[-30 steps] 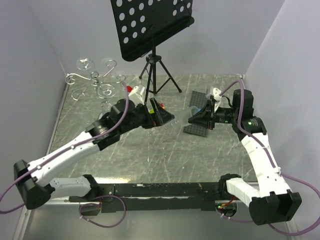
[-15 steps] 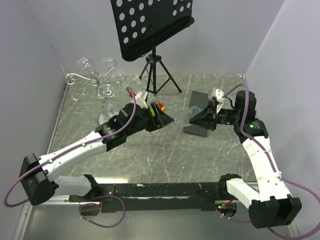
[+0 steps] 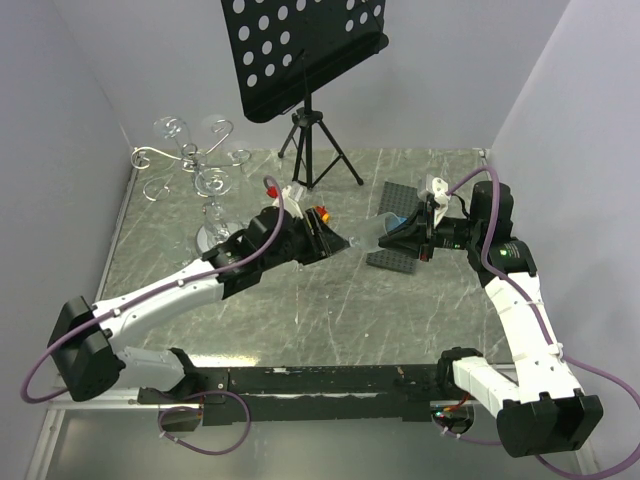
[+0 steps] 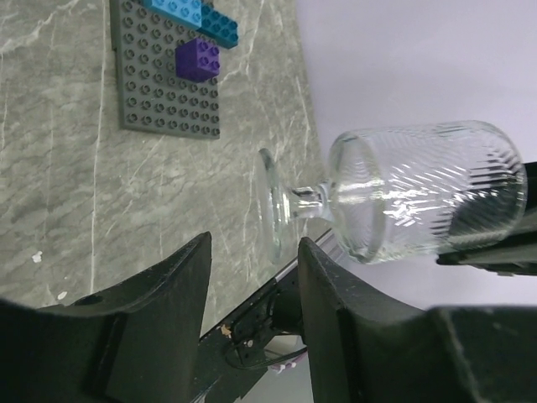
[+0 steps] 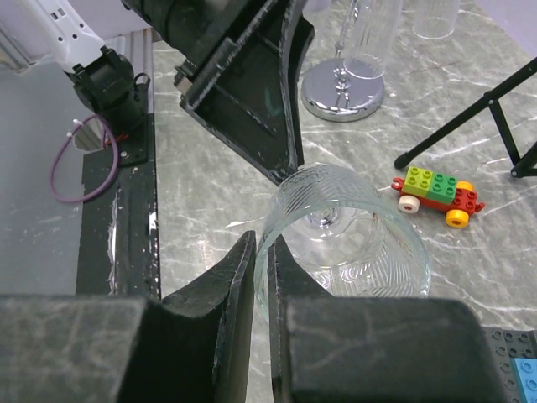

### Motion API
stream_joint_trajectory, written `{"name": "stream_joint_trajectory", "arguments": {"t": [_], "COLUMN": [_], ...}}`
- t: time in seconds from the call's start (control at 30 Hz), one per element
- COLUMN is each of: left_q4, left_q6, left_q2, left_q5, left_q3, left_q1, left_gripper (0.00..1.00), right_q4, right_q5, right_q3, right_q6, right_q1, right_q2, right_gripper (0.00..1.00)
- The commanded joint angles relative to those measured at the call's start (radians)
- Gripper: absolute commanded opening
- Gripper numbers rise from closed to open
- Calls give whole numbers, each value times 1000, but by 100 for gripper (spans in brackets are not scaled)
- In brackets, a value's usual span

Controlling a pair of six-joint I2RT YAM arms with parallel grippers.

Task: Place the wine glass upside down on the wine glass rack
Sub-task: Pick up the wine glass at the center of the board.

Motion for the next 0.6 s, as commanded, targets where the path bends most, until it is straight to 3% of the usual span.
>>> {"name": "stream_joint_trajectory", "arguments": {"t": [0.0,0.57], "left_q4": [56,118], "left_q6": [1,3], "left_q2": [19,36], "left_q5": [24,79], "left_q3": [42,33], "left_q1": [-4,22], "left_gripper": [49,32], "right_q4": [80,85], "right_q5": [-69,-97], "right_q3": [6,1], "right_q6": [-15,-8], "right_q1": [-8,-7], "right_q2": [-24,-21], "right_gripper": [0,0]}}
